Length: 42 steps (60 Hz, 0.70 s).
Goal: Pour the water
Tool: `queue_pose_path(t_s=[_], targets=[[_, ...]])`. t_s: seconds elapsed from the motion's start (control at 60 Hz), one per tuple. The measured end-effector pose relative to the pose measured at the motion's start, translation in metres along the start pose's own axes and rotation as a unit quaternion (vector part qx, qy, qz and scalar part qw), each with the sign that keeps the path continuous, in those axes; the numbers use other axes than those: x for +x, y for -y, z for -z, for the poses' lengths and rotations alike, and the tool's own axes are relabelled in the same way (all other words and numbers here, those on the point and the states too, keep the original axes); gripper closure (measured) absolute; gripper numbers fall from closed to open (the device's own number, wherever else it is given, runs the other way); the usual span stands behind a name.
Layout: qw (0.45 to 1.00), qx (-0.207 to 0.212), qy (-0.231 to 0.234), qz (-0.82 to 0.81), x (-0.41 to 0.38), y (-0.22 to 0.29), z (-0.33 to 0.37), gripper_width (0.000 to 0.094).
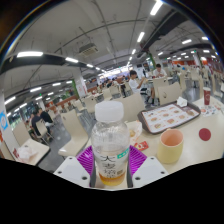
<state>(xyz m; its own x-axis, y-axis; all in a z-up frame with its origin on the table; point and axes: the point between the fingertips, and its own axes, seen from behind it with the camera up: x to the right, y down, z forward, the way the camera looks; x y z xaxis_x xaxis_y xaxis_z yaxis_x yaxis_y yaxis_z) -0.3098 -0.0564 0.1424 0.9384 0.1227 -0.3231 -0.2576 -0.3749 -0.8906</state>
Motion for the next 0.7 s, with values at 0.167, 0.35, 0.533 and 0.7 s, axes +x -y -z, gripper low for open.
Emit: queue_pose_path(t_s=[0.167,0.35,0.533,0.7], targets=[[0.971,0.024,0.076,-0.225,-0.011,0.062,-0.008,0.0526],[0.87,0.021,0.134,-0.474,0.005,0.084,-0.031,0.0524],[0.742,0.032,0.162,-0.65,0.034,0.09,-0.042,0.0526],[0.642,0.039,0.173,-0.746,0.061,0.085,-0.051,0.0527]])
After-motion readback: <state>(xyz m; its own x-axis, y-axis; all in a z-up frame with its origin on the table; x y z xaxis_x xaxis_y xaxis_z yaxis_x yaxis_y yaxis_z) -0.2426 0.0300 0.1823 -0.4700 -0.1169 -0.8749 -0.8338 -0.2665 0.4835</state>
